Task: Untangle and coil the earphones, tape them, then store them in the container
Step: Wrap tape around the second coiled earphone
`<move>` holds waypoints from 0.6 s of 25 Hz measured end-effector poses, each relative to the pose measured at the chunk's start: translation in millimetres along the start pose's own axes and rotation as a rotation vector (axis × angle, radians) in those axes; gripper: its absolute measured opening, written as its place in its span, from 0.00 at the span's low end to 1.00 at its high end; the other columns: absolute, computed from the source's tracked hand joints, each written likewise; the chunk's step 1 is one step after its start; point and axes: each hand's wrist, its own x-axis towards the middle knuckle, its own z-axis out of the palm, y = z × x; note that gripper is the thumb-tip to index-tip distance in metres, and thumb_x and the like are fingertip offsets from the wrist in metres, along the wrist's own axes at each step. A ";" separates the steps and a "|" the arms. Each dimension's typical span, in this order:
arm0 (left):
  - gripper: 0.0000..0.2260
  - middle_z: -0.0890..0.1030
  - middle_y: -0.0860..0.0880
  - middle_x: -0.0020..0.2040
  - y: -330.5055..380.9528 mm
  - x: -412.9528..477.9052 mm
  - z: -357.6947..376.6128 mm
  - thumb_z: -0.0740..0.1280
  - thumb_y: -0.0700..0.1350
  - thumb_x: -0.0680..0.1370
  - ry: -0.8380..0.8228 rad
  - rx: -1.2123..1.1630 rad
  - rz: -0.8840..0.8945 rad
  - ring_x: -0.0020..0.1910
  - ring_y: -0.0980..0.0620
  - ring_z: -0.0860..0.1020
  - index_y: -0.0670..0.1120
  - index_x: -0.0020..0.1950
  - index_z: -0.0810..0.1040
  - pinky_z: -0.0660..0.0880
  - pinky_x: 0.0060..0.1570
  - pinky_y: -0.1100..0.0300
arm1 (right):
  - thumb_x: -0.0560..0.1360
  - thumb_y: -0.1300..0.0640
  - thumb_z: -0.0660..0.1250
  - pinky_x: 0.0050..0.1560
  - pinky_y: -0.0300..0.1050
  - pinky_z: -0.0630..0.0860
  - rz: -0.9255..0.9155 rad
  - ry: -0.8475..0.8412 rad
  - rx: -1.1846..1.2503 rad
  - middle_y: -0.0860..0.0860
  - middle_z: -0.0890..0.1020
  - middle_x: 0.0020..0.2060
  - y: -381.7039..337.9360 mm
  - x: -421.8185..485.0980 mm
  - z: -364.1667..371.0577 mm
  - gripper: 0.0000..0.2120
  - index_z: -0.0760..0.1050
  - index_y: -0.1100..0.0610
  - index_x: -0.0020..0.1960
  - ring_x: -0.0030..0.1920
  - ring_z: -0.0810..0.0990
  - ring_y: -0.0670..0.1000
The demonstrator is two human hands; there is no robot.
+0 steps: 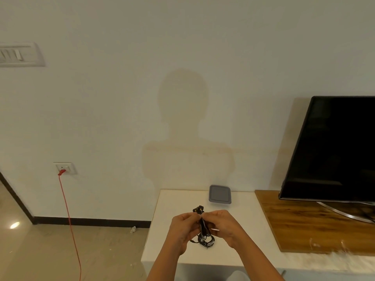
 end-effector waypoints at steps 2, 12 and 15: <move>0.07 0.85 0.38 0.44 0.6 0.0 1.0 0.67 0.36 0.77 0.001 0.001 0.004 0.44 0.43 0.85 0.35 0.51 0.80 0.80 0.40 0.59 | 0.75 0.55 0.68 0.54 0.48 0.79 0.000 -0.003 0.002 0.58 0.84 0.40 0.0 -0.6 -0.2 0.11 0.82 0.64 0.48 0.42 0.82 0.52; 0.06 0.85 0.39 0.48 12.7 0.0 -4.7 0.66 0.35 0.77 -0.065 0.049 -0.095 0.51 0.43 0.83 0.38 0.51 0.82 0.81 0.45 0.58 | 0.73 0.57 0.70 0.50 0.46 0.79 0.010 0.075 -0.036 0.56 0.83 0.37 1.7 -0.5 0.5 0.09 0.82 0.62 0.45 0.40 0.81 0.52; 0.07 0.85 0.38 0.49 15.6 1.0 -6.3 0.68 0.37 0.76 -0.057 0.134 -0.089 0.51 0.43 0.83 0.38 0.53 0.81 0.81 0.44 0.60 | 0.74 0.55 0.68 0.50 0.47 0.80 -0.007 0.093 -0.113 0.55 0.83 0.35 1.2 -0.6 4.0 0.08 0.82 0.60 0.43 0.38 0.80 0.51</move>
